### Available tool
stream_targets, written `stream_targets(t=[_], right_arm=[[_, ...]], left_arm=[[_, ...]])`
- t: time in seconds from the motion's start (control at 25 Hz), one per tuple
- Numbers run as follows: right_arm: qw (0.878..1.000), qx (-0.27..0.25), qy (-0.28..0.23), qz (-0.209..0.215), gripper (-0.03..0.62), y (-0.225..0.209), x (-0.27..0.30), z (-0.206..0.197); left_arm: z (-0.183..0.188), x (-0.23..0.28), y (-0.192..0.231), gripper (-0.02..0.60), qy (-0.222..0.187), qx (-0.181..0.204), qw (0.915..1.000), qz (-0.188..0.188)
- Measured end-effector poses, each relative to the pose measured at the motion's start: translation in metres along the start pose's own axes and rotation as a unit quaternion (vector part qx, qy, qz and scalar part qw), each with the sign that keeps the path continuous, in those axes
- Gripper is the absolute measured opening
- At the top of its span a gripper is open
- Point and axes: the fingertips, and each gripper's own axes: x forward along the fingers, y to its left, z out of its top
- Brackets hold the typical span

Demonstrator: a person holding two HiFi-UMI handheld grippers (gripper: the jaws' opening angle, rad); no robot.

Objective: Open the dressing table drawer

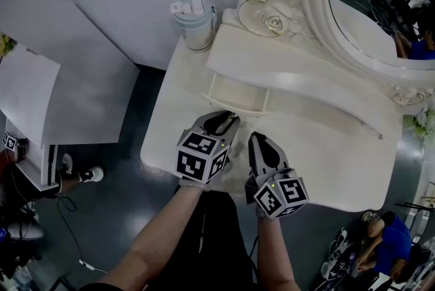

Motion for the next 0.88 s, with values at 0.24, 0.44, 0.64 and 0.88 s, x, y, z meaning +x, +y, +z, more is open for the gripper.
stream_targets(t=[0.24, 0.44, 0.64, 0.88], right_arm=[[1.000, 0.000, 0.001, 0.000, 0.005, 0.002, -0.002, -0.002], [1.000, 0.001, 0.001, -0.001, 0.005, 0.004, -0.005, -0.005], [1.000, -0.001, -0.002, 0.000, 0.005, 0.006, -0.006, -0.005], [1.000, -0.013, -0.014, 0.003, 0.005, 0.012, -0.010, 0.004]], left_arm=[[-0.002, -0.003, -0.001, 0.104, 0.000, -0.001, 1.0000, -0.001], [-0.002, -0.004, -0.002, 0.107, -0.008, 0.005, 1.0000, -0.003], [0.002, -0.011, -0.006, 0.183, -0.036, 0.009, 0.9992, -0.012], [0.003, -0.026, -0.001, 0.154, -0.051, 0.026, 0.9983, 0.004]])
